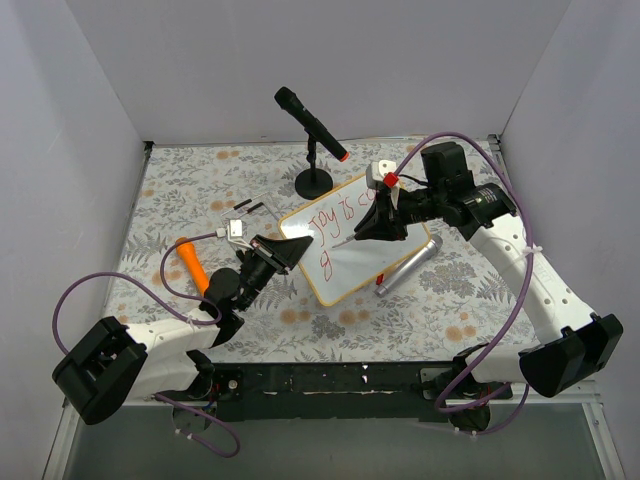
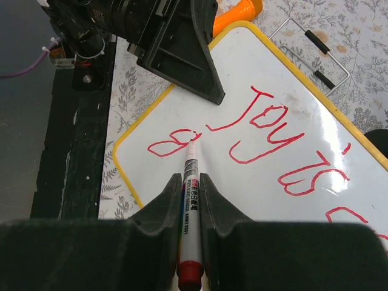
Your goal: Write a sentence on the whiteboard
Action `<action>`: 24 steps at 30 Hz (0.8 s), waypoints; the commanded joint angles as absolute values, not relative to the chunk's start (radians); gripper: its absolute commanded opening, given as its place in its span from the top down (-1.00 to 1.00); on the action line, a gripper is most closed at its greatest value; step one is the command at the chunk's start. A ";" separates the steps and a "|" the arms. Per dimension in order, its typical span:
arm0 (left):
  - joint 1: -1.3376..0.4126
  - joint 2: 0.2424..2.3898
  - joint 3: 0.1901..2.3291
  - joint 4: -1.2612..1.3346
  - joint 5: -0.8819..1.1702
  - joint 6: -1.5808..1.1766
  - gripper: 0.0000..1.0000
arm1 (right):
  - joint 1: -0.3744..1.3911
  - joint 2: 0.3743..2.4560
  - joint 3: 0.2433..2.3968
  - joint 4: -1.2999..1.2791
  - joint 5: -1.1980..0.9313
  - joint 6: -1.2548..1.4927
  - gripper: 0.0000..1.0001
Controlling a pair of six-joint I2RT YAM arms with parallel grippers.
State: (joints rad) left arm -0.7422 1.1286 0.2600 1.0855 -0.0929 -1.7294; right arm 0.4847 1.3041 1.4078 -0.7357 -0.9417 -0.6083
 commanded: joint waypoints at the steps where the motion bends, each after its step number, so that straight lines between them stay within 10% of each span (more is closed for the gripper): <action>1: -0.747 1.106 0.299 1.226 -0.092 -1.761 1.00 | 0.488 1.276 1.413 -0.710 -0.959 -0.606 0.97; 24: -0.747 1.106 0.304 1.216 -0.091 -1.764 1.00 | 0.488 1.276 1.411 -0.709 -0.942 -0.611 0.97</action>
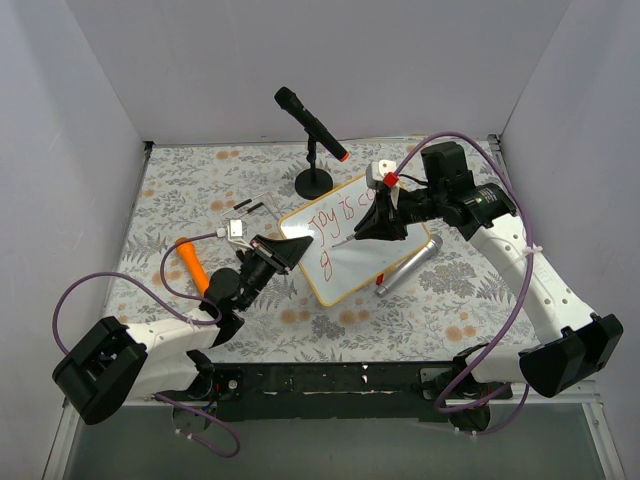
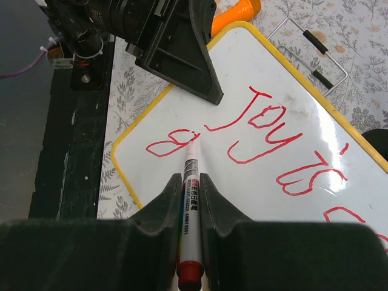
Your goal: Write a sentence on the whiteboard
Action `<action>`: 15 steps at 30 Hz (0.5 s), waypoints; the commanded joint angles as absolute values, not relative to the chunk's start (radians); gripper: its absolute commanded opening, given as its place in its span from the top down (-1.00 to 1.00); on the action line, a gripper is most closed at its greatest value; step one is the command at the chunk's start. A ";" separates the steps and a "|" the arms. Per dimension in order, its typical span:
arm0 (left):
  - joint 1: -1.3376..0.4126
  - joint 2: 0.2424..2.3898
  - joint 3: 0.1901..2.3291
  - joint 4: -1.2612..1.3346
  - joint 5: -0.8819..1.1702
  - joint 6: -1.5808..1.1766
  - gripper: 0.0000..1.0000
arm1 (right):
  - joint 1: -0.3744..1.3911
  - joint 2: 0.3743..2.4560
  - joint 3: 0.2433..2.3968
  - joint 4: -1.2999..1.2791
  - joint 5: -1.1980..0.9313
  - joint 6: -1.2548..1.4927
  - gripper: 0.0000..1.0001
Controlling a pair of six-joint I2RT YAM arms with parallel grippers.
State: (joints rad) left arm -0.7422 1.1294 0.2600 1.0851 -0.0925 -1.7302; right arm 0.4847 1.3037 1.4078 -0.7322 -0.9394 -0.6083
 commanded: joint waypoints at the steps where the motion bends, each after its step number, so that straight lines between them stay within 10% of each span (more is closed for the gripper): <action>1: -0.747 1.106 0.304 1.218 -0.091 -1.764 1.00 | 0.488 1.276 1.411 -0.710 -0.942 -0.611 0.97; 15: -0.747 1.120 0.314 1.209 -0.103 -1.782 1.00 | 0.489 1.318 1.479 -0.727 -0.899 -0.608 0.97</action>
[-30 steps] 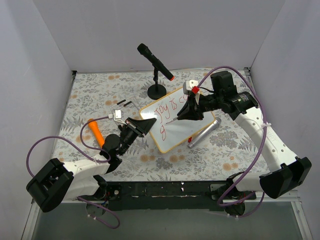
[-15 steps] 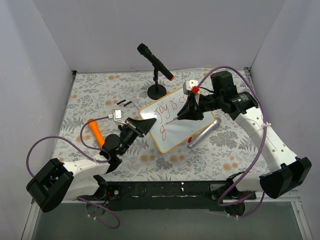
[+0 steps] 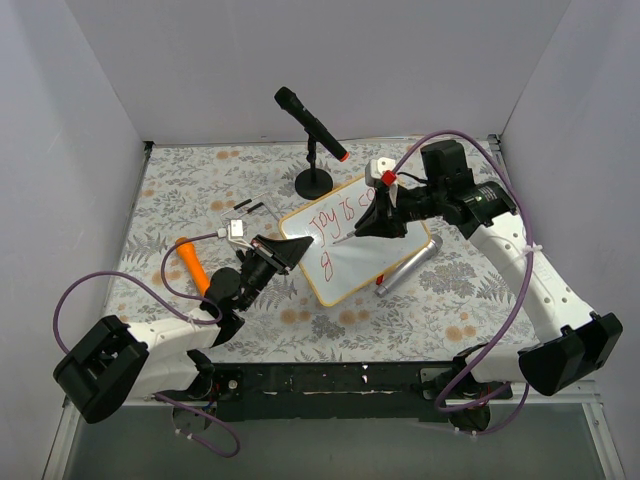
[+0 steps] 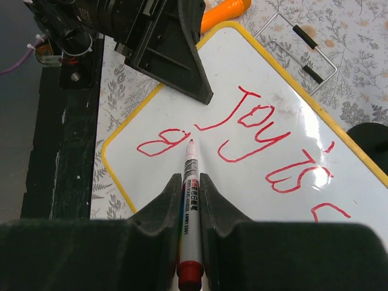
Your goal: Write a sentence on the whiteboard
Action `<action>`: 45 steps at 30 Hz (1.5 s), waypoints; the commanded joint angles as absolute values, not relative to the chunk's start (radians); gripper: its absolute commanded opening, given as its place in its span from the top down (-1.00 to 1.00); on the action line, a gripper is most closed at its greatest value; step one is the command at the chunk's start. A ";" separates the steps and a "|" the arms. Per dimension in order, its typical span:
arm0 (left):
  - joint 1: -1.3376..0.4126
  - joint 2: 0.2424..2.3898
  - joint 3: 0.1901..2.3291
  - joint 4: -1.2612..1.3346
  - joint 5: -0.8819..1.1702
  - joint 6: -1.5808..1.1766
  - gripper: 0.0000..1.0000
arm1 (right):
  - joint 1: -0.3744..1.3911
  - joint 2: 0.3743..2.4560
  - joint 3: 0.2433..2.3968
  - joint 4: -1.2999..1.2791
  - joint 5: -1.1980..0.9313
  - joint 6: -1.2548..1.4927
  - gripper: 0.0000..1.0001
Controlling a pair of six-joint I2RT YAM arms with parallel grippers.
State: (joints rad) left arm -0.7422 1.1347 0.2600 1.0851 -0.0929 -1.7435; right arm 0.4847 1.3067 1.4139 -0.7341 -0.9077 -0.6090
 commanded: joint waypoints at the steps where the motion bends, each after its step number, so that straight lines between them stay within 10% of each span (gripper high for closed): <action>1: -0.747 1.121 0.321 1.207 -0.101 -1.782 1.00 | 0.497 1.322 1.486 -0.727 -0.896 -0.604 0.97; 45: -0.747 1.138 0.324 1.232 -0.103 -1.787 1.00 | 0.541 1.299 1.365 -0.669 -0.825 -0.560 0.97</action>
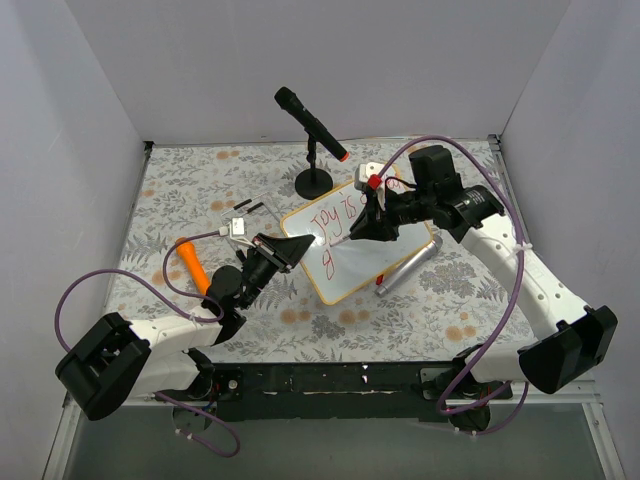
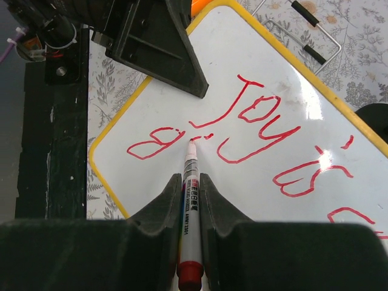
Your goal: Write a sentence on the whiteboard
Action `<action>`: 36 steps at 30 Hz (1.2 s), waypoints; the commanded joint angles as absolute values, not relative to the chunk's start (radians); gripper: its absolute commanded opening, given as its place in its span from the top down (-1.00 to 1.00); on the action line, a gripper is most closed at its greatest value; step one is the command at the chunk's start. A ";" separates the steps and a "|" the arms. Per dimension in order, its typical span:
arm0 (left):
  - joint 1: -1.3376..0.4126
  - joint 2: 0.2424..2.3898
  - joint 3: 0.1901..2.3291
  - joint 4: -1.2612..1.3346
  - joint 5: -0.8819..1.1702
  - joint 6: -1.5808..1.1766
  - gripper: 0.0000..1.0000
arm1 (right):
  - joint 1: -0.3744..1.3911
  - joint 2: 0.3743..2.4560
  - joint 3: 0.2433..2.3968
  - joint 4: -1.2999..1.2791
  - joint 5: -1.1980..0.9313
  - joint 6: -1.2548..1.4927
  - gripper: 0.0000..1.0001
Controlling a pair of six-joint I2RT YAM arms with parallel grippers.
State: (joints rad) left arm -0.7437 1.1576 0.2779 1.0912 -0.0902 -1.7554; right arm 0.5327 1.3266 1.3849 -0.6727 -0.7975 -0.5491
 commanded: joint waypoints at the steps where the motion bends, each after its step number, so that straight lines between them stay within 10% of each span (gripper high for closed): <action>1: -0.749 1.138 0.324 1.232 -0.103 -1.787 1.00 | 0.540 1.298 1.364 -0.666 -0.824 -0.560 0.97; 36: -0.747 1.146 0.325 1.244 -0.097 -1.786 1.00 | 0.515 1.282 1.309 -0.726 -0.847 -0.603 0.97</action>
State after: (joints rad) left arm -0.7437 1.1698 0.2779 1.0908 -0.0940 -1.7512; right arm 0.5060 1.3037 1.3300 -0.6849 -0.8188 -0.5583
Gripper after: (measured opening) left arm 0.053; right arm 0.186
